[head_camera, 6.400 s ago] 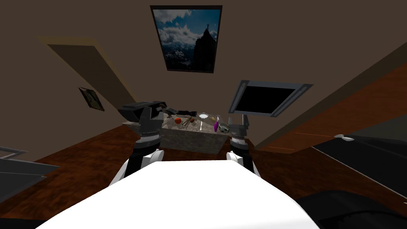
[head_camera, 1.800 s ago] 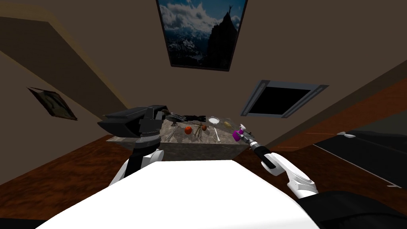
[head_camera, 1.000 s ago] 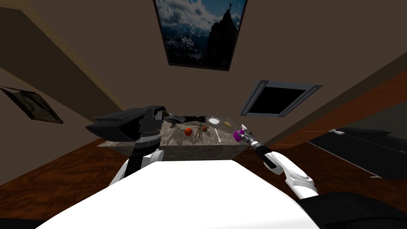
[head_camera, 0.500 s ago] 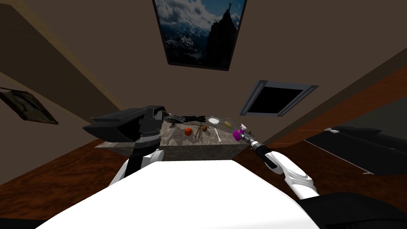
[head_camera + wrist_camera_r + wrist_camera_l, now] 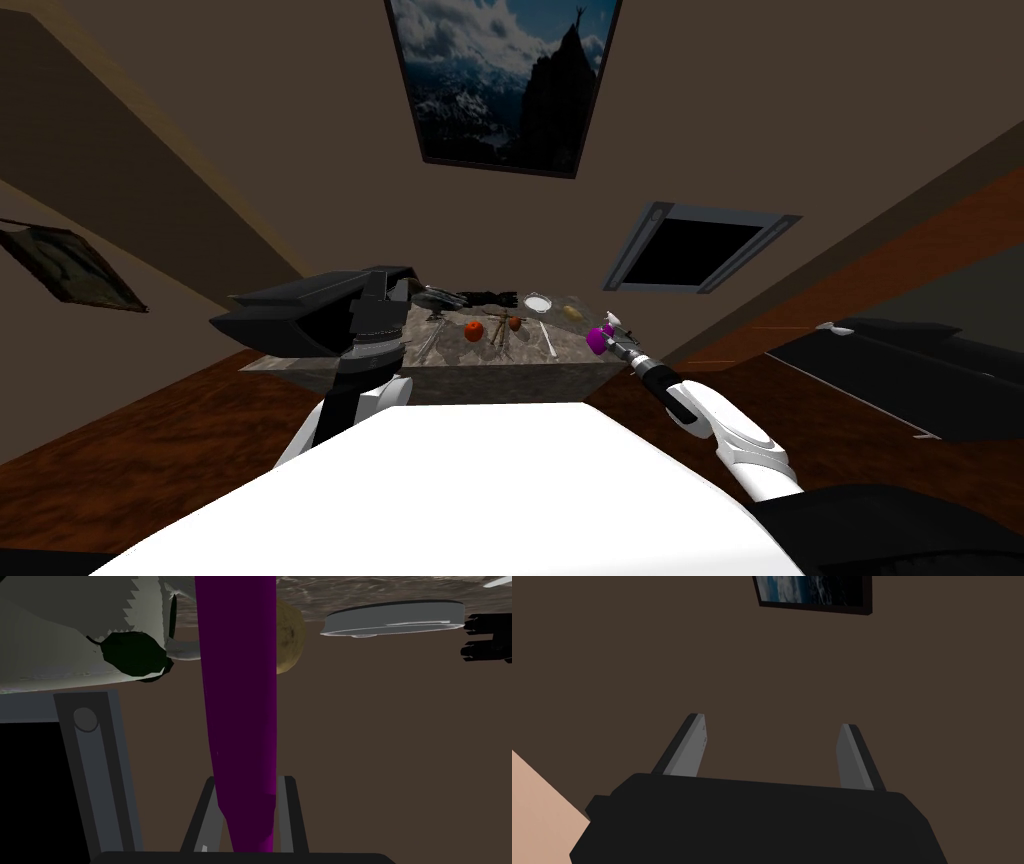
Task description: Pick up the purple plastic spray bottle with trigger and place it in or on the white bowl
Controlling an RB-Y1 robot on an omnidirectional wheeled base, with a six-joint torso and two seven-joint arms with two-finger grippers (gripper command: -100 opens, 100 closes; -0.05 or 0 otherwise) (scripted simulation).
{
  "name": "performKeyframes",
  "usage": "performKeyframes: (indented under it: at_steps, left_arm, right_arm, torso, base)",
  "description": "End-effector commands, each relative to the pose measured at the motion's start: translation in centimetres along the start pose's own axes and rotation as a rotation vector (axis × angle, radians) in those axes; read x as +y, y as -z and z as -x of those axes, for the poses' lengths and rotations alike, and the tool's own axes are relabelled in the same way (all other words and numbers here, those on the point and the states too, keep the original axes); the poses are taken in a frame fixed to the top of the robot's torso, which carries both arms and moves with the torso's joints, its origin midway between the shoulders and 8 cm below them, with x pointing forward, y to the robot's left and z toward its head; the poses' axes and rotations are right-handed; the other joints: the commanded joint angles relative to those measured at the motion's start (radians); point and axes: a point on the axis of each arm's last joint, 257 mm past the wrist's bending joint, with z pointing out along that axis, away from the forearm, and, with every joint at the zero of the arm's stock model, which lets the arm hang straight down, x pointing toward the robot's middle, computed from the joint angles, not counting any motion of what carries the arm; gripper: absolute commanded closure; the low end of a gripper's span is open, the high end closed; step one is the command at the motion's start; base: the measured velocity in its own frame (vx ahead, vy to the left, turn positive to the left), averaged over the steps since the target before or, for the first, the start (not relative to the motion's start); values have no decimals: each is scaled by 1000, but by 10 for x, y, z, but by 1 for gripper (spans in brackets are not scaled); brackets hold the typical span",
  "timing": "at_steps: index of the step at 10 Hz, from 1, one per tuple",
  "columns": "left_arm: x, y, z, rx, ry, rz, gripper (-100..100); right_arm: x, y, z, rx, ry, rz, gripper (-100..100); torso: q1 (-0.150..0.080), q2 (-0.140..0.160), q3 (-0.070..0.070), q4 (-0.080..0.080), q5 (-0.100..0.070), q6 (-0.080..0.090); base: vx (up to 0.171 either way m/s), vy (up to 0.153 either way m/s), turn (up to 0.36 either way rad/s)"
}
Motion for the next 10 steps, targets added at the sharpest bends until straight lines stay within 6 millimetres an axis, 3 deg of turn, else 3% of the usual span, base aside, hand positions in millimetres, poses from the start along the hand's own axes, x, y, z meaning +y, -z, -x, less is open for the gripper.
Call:
performKeyframes:
  at_steps: [1,10]
  left_arm:
    - [0,0,0,0,0,0,0]
    - [0,0,0,0,0,0,0]
  right_arm:
    - [2,1,2,-10,6,-8,100]
    - [16,7,7,-29,15,-47,100]
  torso:
    - [0,0,0,0,0,0]
    - [-1,3,2,1,0,0]
  base:
    - [16,-7,41]
    - [-20,-28,45]
